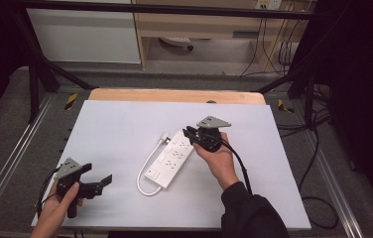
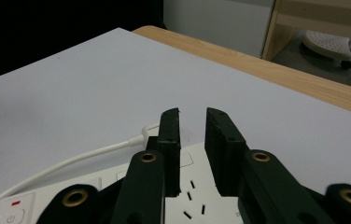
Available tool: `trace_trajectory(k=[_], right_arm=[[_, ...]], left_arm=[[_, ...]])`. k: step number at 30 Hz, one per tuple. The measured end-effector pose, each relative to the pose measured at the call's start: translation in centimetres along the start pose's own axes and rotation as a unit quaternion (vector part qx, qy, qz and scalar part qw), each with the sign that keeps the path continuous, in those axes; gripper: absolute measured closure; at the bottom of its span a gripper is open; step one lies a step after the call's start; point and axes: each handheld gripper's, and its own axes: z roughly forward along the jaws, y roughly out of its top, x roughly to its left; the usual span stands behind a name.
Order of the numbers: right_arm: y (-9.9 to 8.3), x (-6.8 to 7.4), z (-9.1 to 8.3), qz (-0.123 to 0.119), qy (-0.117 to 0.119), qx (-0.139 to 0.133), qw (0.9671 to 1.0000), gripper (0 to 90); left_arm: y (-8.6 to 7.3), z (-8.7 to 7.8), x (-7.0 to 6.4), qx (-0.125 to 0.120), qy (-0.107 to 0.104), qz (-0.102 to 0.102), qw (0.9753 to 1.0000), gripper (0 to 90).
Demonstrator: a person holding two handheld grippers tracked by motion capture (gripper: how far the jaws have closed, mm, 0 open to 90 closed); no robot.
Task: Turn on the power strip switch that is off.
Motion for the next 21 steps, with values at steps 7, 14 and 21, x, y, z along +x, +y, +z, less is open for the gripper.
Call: trace_trajectory(k=[7,14,21], right_arm=[[-0.2,0.4,0.8,-0.003,0.007,-0.002,1.0000,85.5],[-0.5,0.6,1.4,0.003,0.010,0.002,0.9999,88.8],[-0.8,0.8,2.0,0.003,0.013,0.003,0.9999,90.0]], left_arm=[[0.0,0.0,0.0,0.001,0.000,0.001,1.0000,6.2],[0.0,-0.1,0.1,0.000,0.001,0.001,1.0000,6.2],[0.0,-0.1,0.1,0.001,0.002,0.001,1.0000,6.2]])
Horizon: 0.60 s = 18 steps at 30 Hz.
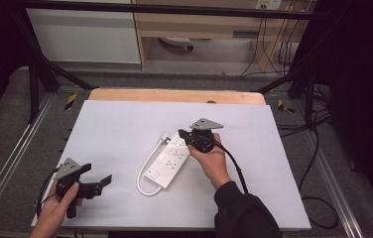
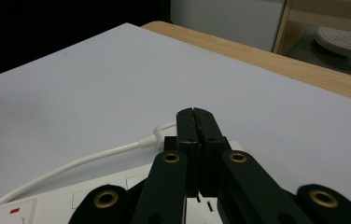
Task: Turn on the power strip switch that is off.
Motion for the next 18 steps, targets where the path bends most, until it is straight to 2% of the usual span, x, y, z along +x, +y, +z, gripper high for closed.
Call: trace_trajectory(k=[18], right_arm=[[-0.6,0.1,1.2,0.013,0.004,0.006,0.9999,90.0]], left_arm=[[0.0,0.0,0.0,0.001,0.002,0.000,1.0000,6.2]])
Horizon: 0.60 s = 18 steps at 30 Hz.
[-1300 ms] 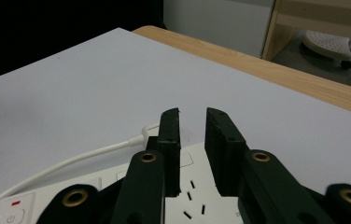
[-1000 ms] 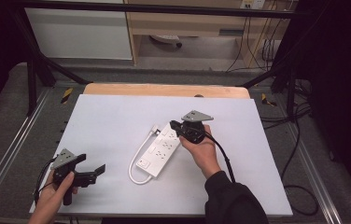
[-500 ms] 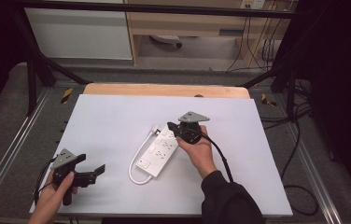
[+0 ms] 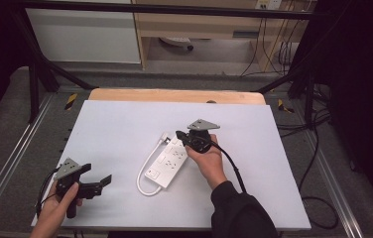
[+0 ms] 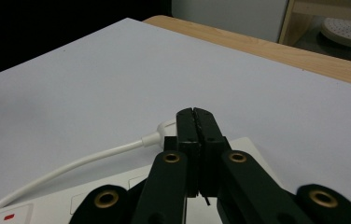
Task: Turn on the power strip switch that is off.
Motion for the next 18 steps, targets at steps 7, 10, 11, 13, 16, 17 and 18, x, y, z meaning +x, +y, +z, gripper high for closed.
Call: trace_trajectory(k=[7,10,11,13,16,17,18], right_arm=[[-0.20,0.05,0.31,0.002,0.002,0.003,1.0000,90.0],[-0.27,0.10,0.42,0.005,0.003,0.005,1.0000,90.0],[-0.28,0.10,0.45,0.006,0.003,0.005,1.0000,90.0],[-0.32,0.10,0.52,0.007,0.004,0.006,1.0000,90.0],[-0.43,0.16,0.66,0.011,0.005,0.007,0.9999,90.0],[-0.49,0.17,0.72,0.010,0.006,0.007,0.9999,90.0],[-0.54,0.20,0.79,0.009,0.005,0.008,0.9999,90.0]], left_arm=[[-0.01,0.01,0.00,0.000,0.000,0.000,1.0000,6.2],[-0.02,0.02,-0.02,0.000,0.000,-0.001,1.0000,6.2],[-0.02,0.03,-0.02,0.000,0.000,0.000,1.0000,6.2],[-0.02,0.03,-0.01,0.000,0.000,0.000,1.0000,6.2],[-0.02,0.03,0.00,0.000,0.000,-0.001,1.0000,6.3],[-0.02,0.02,0.00,0.000,0.000,0.000,1.0000,6.2],[-0.02,0.02,0.00,0.000,0.000,0.000,1.0000,6.2]])
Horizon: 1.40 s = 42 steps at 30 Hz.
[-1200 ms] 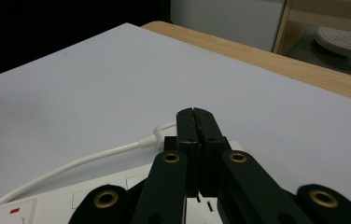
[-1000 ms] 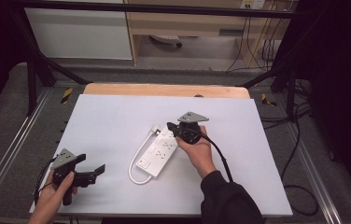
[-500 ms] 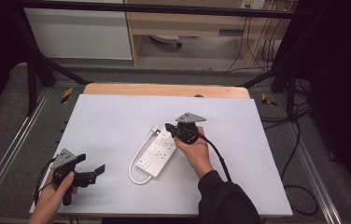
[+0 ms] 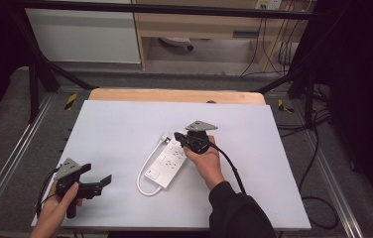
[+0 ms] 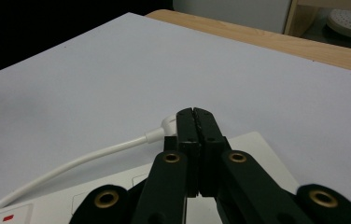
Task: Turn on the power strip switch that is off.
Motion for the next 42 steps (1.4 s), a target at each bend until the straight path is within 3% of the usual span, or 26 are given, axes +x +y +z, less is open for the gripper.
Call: trace_trajectory(k=[32,42], right_arm=[[-1.3,1.0,1.6,0.000,0.011,0.023,0.9997,90.0],[-1.3,0.2,2.2,0.001,-0.006,0.024,0.9997,90.0]], left_arm=[[0.0,0.0,0.0,0.002,0.001,0.003,1.0000,6.2],[0.0,0.0,0.0,0.002,0.002,0.005,1.0000,6.2]])
